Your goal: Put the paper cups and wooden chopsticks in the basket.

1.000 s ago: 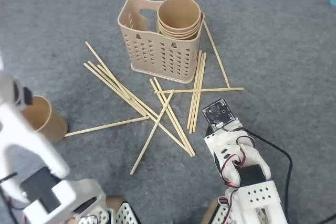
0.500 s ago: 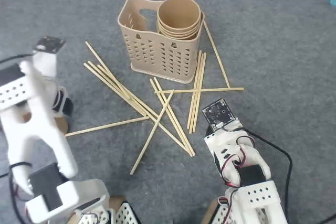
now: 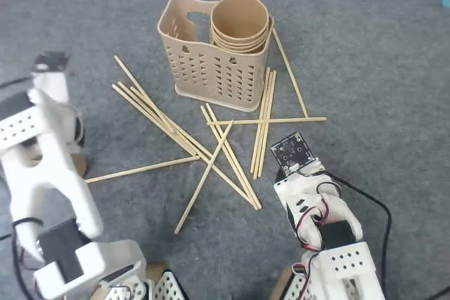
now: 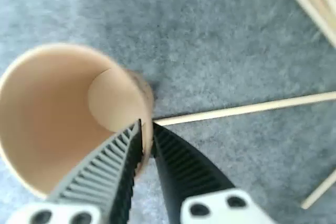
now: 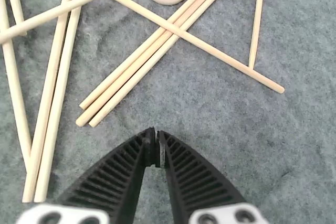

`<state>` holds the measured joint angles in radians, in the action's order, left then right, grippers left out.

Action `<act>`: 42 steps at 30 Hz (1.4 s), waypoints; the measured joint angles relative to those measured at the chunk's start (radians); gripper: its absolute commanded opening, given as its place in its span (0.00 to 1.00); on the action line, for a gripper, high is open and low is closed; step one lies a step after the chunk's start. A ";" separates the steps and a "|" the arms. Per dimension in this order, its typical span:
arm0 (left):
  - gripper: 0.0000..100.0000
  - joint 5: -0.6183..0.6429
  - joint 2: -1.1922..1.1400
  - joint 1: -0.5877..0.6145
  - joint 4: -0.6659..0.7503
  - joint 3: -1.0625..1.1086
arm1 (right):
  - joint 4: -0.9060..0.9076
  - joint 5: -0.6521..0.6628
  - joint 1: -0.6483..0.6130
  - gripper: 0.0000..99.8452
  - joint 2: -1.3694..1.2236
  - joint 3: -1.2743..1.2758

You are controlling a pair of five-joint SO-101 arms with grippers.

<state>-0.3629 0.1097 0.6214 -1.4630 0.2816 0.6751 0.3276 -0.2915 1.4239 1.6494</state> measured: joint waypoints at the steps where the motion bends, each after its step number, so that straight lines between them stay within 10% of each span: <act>1: 0.01 0.020 0.000 0.000 -0.035 -0.049 | 0.000 0.003 0.000 0.01 0.000 0.000; 12: 0.01 0.292 0.028 -0.069 -0.259 -0.594 | 0.000 0.011 0.000 0.01 0.000 0.000; 21: 0.01 0.589 0.080 -0.422 -0.259 -0.793 | 0.000 0.011 0.000 0.01 0.000 0.000; 32: 0.01 0.749 0.080 -0.813 0.221 -0.839 | 0.000 0.012 0.002 0.01 0.000 0.006; 42: 0.01 0.735 -0.074 -0.879 0.417 -0.830 | 0.000 0.012 0.000 0.01 0.000 0.006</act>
<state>0.3721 0.0361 -0.2578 -1.0457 -0.5485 0.6751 0.3399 -0.2915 1.4239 1.6556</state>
